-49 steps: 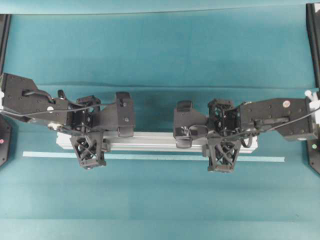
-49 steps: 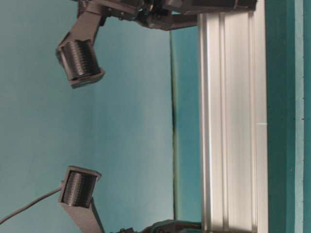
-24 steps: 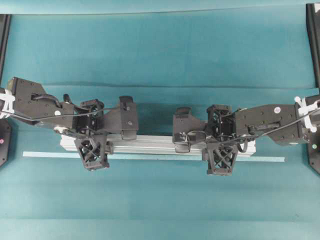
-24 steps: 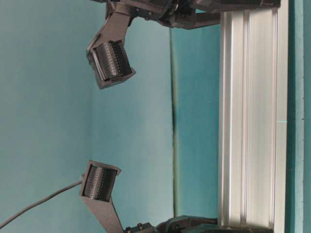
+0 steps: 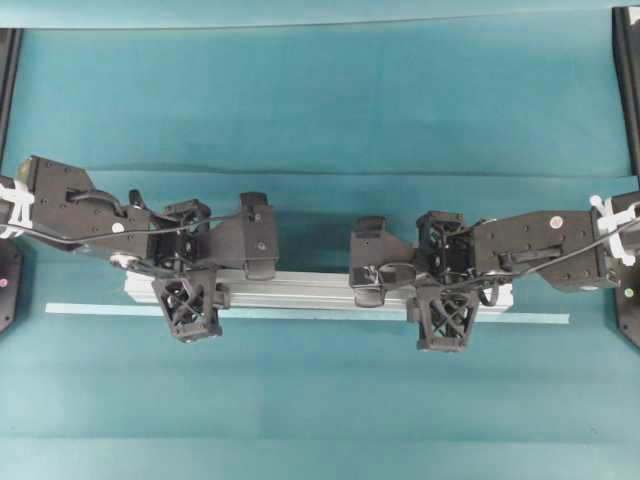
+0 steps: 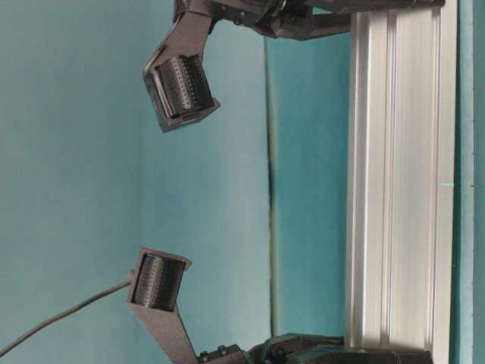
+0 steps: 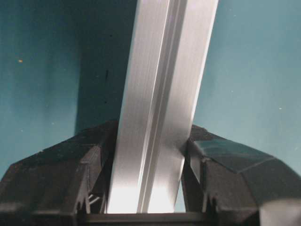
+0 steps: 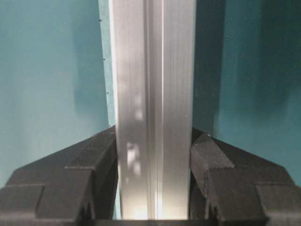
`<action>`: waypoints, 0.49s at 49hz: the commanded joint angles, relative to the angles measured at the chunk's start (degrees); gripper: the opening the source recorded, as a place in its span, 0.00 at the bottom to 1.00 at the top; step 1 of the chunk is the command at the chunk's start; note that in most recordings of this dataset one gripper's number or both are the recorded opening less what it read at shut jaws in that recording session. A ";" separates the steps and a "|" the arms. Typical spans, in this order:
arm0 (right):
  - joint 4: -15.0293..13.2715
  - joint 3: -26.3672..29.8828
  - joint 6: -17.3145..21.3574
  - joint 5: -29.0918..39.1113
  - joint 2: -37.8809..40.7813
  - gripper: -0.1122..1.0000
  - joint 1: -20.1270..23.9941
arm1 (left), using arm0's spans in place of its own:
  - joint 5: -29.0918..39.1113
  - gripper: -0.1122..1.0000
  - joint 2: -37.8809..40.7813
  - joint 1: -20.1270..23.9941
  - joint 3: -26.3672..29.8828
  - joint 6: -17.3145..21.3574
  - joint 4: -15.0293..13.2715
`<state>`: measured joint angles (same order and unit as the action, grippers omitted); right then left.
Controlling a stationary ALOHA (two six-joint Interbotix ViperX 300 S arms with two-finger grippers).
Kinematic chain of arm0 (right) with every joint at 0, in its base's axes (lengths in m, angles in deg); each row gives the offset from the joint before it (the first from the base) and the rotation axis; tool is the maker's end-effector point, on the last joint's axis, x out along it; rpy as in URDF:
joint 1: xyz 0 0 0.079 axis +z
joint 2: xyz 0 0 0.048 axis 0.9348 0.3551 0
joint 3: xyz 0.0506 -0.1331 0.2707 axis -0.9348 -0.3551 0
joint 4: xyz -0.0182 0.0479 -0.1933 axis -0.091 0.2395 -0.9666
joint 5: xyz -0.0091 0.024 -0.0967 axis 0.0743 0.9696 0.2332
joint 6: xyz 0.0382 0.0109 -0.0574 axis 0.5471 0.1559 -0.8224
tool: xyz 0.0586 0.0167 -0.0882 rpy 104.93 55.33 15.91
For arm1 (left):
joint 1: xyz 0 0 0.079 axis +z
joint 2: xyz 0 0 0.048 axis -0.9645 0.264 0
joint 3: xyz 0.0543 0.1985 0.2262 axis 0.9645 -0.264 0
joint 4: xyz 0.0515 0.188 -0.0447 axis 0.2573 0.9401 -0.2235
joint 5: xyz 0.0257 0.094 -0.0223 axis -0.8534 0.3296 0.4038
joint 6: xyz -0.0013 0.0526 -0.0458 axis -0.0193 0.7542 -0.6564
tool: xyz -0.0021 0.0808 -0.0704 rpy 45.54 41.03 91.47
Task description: Lift the metal rail with both hands.
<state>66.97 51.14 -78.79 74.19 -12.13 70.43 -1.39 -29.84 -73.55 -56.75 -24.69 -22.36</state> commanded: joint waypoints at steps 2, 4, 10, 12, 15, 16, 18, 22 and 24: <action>0.18 -0.44 -0.53 0.35 0.44 0.45 -0.18 | -0.26 0.44 -0.62 0.18 0.35 -4.31 -0.18; 0.18 -0.44 -0.70 0.26 0.44 0.45 -0.44 | -0.26 0.44 -0.53 -0.18 0.26 -4.39 -0.18; 0.18 -0.44 -0.88 0.00 0.53 0.45 -0.62 | -0.53 0.44 -0.53 -0.35 -0.35 -4.39 -0.18; 0.18 -0.44 -0.88 -0.09 0.53 0.45 -0.62 | -0.62 0.44 -0.62 -0.35 -0.62 -4.39 -0.18; 0.26 -0.53 -0.79 -0.09 0.62 0.45 -0.70 | -0.88 0.44 -0.62 -0.35 -0.97 -4.22 -0.18; 0.18 -0.53 -0.79 -0.09 0.62 0.45 -0.62 | -1.05 0.44 -0.62 -0.35 -1.05 -4.13 -0.18; 0.18 -0.53 -0.70 -0.18 0.62 0.45 -0.62 | -1.41 0.44 -0.62 -0.35 -1.32 -3.96 -0.18; 0.18 -0.70 -0.62 -0.35 0.70 0.45 -0.62 | -2.46 0.44 -0.62 -0.26 -1.76 -3.96 -0.18; 0.18 -0.79 -0.53 -0.44 0.70 0.45 -0.53 | -3.16 0.44 -0.53 -0.18 -1.93 -3.78 -0.18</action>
<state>66.97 50.96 -79.58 73.66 -11.96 69.55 -3.76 -29.84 -74.52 -58.59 -26.54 -22.36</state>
